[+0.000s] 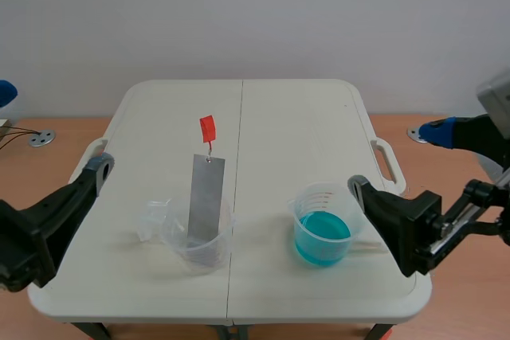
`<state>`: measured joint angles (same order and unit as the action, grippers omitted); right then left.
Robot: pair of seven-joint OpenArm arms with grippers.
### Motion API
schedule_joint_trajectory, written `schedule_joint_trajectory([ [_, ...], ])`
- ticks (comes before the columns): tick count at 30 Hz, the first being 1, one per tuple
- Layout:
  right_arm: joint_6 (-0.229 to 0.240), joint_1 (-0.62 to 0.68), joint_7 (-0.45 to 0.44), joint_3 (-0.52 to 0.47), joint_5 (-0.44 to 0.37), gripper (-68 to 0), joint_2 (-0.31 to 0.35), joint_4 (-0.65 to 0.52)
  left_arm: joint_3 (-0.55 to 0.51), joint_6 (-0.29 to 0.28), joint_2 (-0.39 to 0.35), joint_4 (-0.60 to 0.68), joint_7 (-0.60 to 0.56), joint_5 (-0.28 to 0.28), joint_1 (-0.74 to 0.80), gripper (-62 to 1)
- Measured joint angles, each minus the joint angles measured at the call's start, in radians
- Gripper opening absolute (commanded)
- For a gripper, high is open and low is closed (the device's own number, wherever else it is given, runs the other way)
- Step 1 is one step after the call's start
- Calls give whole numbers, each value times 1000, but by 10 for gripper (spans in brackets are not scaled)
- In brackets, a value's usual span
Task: Hold the metal plate by the orange handle, dip it into the blue solution, take it out and point at it, then put the plate back in the beaker on the left.
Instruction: 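Return to the home posture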
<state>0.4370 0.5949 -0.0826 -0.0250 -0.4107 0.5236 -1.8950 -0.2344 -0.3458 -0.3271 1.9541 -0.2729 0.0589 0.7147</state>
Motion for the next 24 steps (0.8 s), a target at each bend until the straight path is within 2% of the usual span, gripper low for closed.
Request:
schedule_joint_trajectory([
  [4,0,76,-33,-30,0,-12,0,-23,30,-23,0,-2,2,-2,-48,14],
  [13,0,212,-120,-92,0,-12,0,-40,129,-33,0,-6,2,-2,-50,14],
  [24,0,311,-162,-141,0,-12,0,-50,147,-33,0,-7,3,-2,-51,14],
])
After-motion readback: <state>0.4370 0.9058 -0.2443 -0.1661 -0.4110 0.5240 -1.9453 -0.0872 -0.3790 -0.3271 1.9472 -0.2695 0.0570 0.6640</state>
